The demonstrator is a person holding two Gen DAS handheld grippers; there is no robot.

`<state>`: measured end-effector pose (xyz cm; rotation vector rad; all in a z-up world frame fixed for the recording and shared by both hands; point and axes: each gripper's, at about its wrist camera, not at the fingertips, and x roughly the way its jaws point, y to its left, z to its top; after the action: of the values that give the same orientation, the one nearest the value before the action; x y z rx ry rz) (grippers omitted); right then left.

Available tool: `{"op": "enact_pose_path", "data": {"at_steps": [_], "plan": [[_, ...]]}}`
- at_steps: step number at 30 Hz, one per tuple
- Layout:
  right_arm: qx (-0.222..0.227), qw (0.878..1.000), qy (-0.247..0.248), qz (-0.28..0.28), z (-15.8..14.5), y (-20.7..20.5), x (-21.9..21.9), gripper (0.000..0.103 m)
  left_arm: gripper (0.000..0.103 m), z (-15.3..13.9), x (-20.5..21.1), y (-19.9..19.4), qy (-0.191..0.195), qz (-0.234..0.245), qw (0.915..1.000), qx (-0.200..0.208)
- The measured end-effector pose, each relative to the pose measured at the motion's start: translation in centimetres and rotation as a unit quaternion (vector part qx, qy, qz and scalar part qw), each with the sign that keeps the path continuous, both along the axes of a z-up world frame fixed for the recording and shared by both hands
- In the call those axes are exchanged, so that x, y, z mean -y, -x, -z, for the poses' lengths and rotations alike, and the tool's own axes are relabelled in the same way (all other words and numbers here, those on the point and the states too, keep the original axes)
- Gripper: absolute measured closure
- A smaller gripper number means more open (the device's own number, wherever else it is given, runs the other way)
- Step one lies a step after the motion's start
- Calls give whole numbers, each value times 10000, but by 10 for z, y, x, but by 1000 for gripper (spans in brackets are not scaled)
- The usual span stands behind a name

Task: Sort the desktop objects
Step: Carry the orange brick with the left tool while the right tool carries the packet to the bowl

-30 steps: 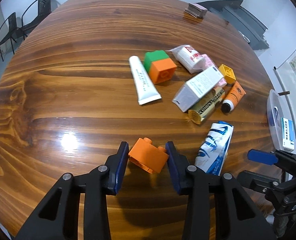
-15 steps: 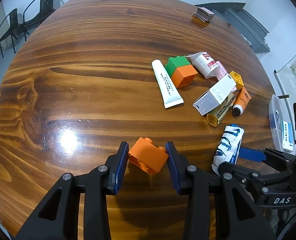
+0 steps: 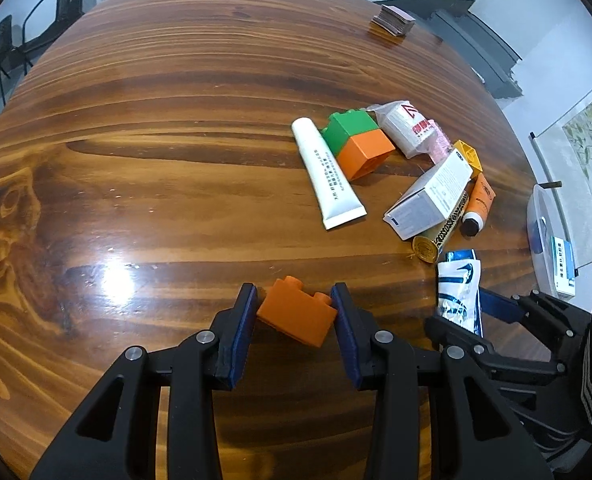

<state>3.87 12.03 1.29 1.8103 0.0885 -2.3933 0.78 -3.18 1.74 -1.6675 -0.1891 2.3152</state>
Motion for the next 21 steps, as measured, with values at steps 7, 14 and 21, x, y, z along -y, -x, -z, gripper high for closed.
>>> {"op": "enact_pose_path", "data": {"at_steps": [7,14,21], "plan": [[17,9995,322,58,0,0,-16,52,62,-7,-8,-3,82,76,9999,-65],[-30,9986,533,-11,-5,-3,-37,52,62,-14,-20,-12,228,-120,9996,-119],[-252,9976,638,64,-25,-8,-78,52,62,-26,-62,-20,282,-100,9993,-235]]}}
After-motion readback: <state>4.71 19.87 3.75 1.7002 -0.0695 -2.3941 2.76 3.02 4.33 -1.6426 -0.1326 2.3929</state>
